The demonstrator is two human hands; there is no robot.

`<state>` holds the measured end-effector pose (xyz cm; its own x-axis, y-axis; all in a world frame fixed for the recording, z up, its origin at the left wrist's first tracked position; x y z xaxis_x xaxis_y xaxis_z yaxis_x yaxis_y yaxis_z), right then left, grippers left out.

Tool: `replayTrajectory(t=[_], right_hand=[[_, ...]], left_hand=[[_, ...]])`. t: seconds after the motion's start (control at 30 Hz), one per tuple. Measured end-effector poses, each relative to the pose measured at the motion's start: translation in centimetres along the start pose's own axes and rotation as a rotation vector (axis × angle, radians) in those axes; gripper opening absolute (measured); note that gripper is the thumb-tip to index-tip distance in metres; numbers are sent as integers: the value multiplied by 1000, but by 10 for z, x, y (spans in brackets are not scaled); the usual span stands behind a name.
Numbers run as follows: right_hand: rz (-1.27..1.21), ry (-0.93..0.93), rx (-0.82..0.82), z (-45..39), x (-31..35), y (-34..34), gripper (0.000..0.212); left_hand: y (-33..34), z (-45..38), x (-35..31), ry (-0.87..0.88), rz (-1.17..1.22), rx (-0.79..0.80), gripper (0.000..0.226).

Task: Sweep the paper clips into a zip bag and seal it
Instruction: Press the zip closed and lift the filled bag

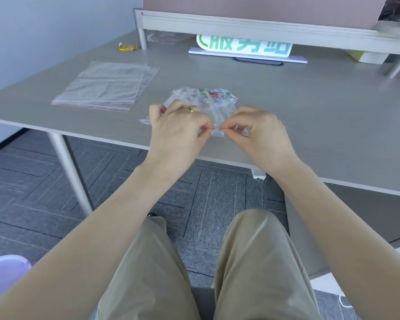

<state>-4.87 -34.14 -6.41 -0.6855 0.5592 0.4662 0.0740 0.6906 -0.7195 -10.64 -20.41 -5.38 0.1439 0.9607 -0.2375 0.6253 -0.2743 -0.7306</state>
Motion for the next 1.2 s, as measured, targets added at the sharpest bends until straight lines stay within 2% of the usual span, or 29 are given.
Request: replayTrajectory(t=[0.53,0.97,1.2], right_hand=[[-75,-50,-72,-1,6,-11,12],[19,-26,-81,0,12,-8,9],[14,15,-106,-2,6,-15,8]], left_hand=[[-10,-13,-4,23,66,-39,13],[-4,-8,-10,119,-109,-17,14],[-8,-12,-7,69,-91,-54,11]])
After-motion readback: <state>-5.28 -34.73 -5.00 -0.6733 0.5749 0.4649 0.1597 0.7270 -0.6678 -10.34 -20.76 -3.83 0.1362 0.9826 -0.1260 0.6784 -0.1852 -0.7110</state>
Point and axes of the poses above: each hand's wrist, its own z-axis away from the middle knuckle, its own y-axis out of the palm, x = y × z, the point moved 3 cm from there along -z, towards the middle knuckle, and after that the axes turned 2 degrees about z, right-handed, at the moved point
